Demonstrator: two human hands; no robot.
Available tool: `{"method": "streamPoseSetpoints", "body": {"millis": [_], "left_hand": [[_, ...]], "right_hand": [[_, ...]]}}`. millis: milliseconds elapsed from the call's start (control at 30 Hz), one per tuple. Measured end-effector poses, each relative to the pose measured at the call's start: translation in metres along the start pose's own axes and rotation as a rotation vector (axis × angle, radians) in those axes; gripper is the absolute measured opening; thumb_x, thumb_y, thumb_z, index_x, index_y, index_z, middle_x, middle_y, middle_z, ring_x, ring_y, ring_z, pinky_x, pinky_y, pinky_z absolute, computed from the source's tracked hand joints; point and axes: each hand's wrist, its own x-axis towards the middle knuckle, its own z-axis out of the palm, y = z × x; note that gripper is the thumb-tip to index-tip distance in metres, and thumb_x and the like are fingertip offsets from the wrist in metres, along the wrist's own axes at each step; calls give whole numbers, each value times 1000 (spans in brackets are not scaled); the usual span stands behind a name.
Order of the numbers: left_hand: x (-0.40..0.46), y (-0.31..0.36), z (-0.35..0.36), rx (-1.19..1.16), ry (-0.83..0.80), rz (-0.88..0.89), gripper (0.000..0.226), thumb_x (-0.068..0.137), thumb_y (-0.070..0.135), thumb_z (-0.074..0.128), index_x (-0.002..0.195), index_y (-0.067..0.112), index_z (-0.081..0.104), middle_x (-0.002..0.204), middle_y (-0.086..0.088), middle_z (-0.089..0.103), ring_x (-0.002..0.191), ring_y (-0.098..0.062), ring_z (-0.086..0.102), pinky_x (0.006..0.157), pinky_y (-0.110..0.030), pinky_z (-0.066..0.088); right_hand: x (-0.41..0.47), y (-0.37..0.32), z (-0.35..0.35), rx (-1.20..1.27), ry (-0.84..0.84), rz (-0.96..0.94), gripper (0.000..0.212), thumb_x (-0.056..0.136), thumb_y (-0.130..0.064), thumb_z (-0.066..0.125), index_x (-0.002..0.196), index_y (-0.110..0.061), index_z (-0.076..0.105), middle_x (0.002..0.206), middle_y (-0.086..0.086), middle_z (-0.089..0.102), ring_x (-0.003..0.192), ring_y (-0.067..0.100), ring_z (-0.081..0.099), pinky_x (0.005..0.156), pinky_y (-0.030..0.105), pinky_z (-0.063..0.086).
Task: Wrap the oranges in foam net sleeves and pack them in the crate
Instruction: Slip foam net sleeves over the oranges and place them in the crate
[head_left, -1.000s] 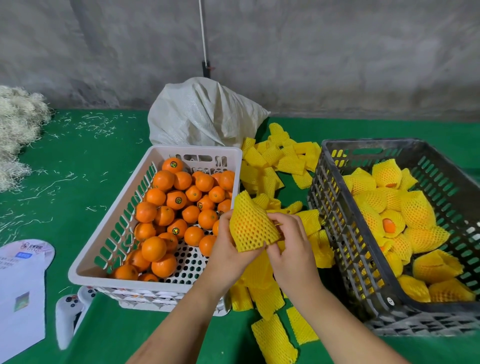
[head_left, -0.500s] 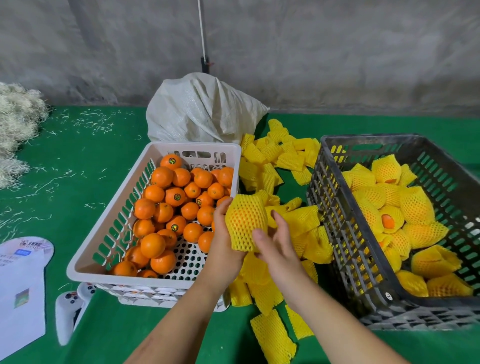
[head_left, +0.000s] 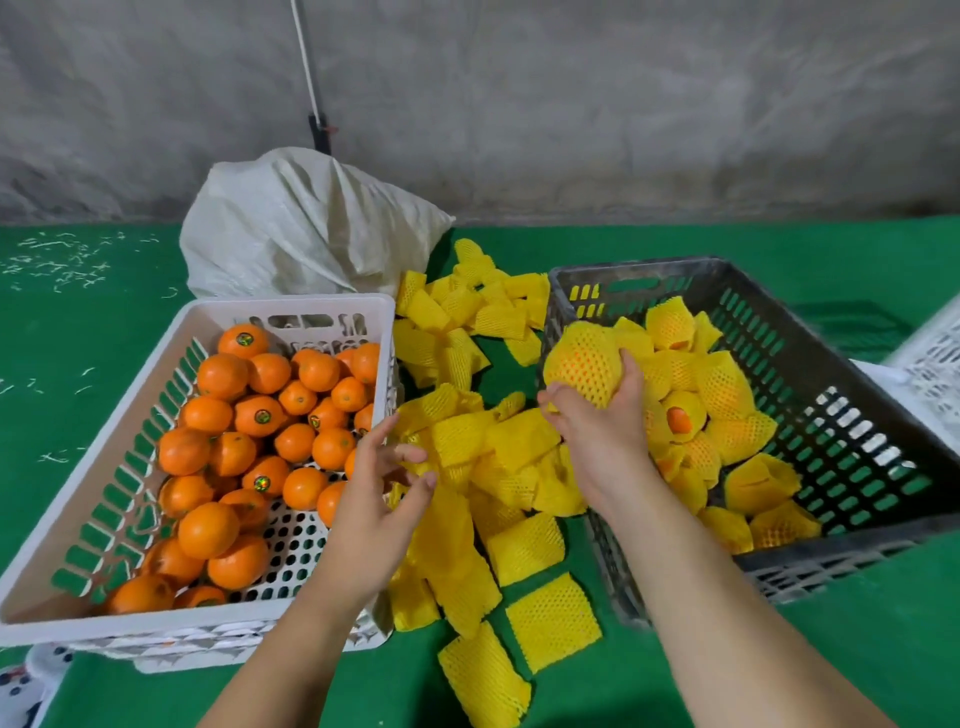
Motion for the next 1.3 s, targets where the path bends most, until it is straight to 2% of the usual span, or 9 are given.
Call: {"method": "streamPoseSetpoints", "body": {"millis": [100, 233, 433, 567, 700, 900, 1033, 1200, 1300], "left_hand": [[0, 2, 1, -4, -23, -10, 49, 97, 41, 62, 144, 46, 47, 120, 13, 65, 108, -11, 64, 86, -32, 53], [1, 4, 4, -11, -32, -27, 32, 101, 31, 62, 130, 43, 58, 117, 12, 67, 113, -10, 63, 95, -41, 51], [0, 13, 1, -55, -16, -76, 23, 103, 28, 60, 125, 32, 64, 114, 11, 69, 118, -13, 63, 98, -40, 50], [0, 19, 2, -112, 48, -96, 21, 104, 24, 60, 124, 28, 65, 110, 11, 70, 112, -8, 65, 92, -25, 49], [2, 20, 0, -170, 127, -127, 21, 105, 16, 61, 125, 20, 66, 108, 1, 72, 101, -10, 68, 84, -14, 53], [12, 13, -18, 91, 113, -136, 22, 106, 15, 59, 122, 28, 65, 113, 12, 68, 86, -13, 65, 67, -23, 58], [50, 0, -55, 359, -48, -148, 29, 102, 2, 53, 108, 27, 66, 113, 10, 70, 88, -24, 67, 76, -45, 58], [108, -48, -70, 836, -149, -190, 53, 102, 19, 60, 152, 21, 44, 152, -11, 49, 125, -38, 57, 98, -55, 52], [118, -87, -56, 1133, -432, -322, 73, 102, 30, 63, 163, 18, 26, 160, -16, 35, 138, -45, 44, 112, -56, 42]], "right_hand": [[37, -13, -43, -297, 171, -128, 104, 89, -27, 73, 155, -55, -2, 171, -7, 0, 155, 25, 16, 120, 45, 28], [42, 1, -52, -694, 138, -78, 100, 94, -51, 63, 159, -43, -13, 163, -4, -36, 157, 31, -10, 126, 50, 15], [36, 18, -35, -1436, -29, -531, 96, 95, -49, 57, 160, -33, -12, 162, 6, -38, 156, 34, -10, 124, 49, 11], [37, 28, -30, -1707, -161, -550, 65, 96, -49, 47, 157, -31, 31, 171, 9, -6, 156, 35, -3, 126, 51, 6], [24, 44, -11, -1576, -371, -457, 44, 94, -53, 47, 131, -35, 64, 171, 5, 7, 149, 34, 8, 119, 53, 17], [20, 82, -36, -1754, -672, 187, 51, 99, -46, 48, 140, -16, 56, 169, 9, 12, 150, 39, 14, 114, 52, 34], [19, 93, -40, -1360, -502, -86, 45, 104, -33, 52, 148, -18, 53, 162, 11, 32, 147, 31, 34, 114, 46, 39], [10, 91, -9, -839, -331, -390, 32, 104, -25, 54, 134, -23, 66, 131, 4, 56, 110, 15, 56, 91, 30, 47], [-5, 88, 8, -687, -329, -421, 30, 105, -22, 52, 131, -28, 67, 115, -17, 54, 85, -2, 53, 76, 18, 44]]}}
